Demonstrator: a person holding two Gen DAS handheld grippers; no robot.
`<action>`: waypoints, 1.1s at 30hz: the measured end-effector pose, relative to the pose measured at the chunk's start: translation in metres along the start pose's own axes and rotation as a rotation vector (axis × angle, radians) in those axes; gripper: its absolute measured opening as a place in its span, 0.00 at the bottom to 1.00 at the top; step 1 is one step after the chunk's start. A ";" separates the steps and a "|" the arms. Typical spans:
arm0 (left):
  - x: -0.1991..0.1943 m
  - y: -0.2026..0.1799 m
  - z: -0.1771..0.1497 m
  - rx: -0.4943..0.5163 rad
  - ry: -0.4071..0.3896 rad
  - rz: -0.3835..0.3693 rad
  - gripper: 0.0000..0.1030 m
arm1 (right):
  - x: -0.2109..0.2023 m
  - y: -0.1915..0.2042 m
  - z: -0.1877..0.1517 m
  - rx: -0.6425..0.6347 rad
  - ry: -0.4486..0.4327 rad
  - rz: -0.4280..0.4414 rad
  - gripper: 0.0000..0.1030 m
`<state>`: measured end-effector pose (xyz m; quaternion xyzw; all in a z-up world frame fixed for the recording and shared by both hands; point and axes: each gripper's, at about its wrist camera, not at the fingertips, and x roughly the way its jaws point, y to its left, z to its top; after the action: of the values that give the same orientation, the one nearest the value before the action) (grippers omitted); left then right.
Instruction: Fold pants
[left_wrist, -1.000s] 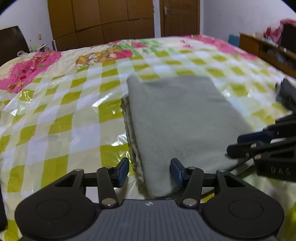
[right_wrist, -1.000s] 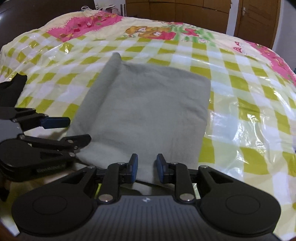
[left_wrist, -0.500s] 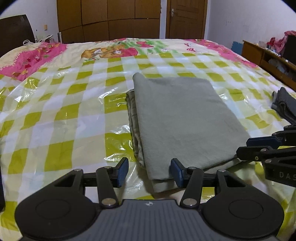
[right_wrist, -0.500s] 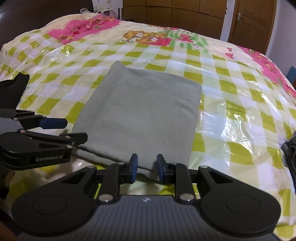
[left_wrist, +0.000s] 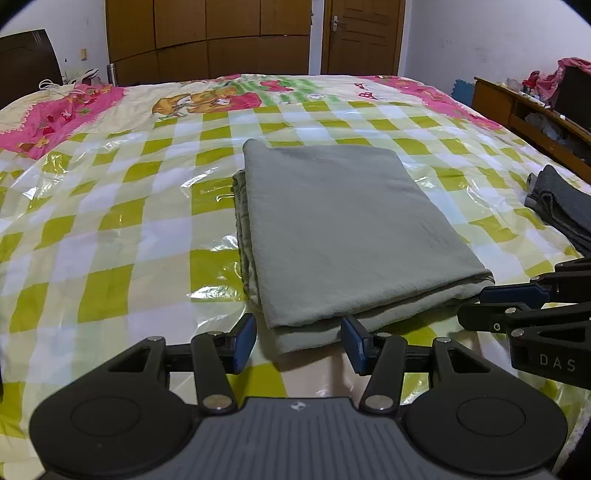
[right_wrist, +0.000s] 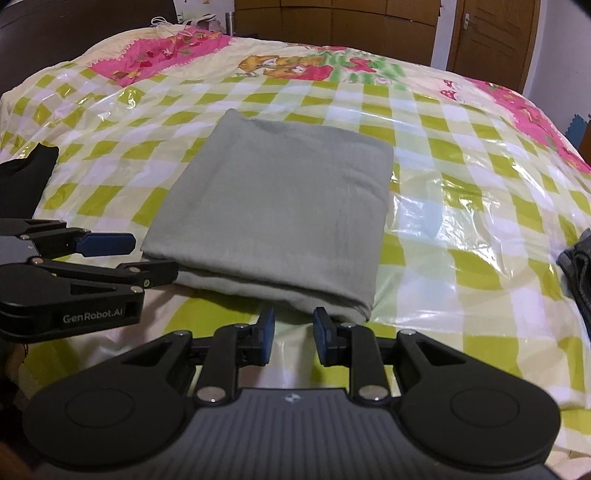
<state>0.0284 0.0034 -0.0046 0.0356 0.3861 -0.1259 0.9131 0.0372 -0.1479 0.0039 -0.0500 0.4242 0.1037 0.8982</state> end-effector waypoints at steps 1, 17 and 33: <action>0.000 -0.001 -0.001 0.000 0.001 -0.001 0.61 | 0.000 0.000 -0.001 0.001 -0.002 0.000 0.23; -0.003 -0.012 -0.005 0.009 0.026 -0.027 0.65 | -0.003 -0.005 -0.006 0.025 -0.003 -0.009 0.27; -0.004 -0.019 -0.005 0.014 0.047 -0.008 0.69 | -0.004 -0.006 -0.007 0.033 -0.001 -0.010 0.27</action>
<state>0.0171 -0.0136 -0.0051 0.0436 0.4066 -0.1315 0.9030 0.0308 -0.1551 0.0023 -0.0372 0.4251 0.0922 0.8997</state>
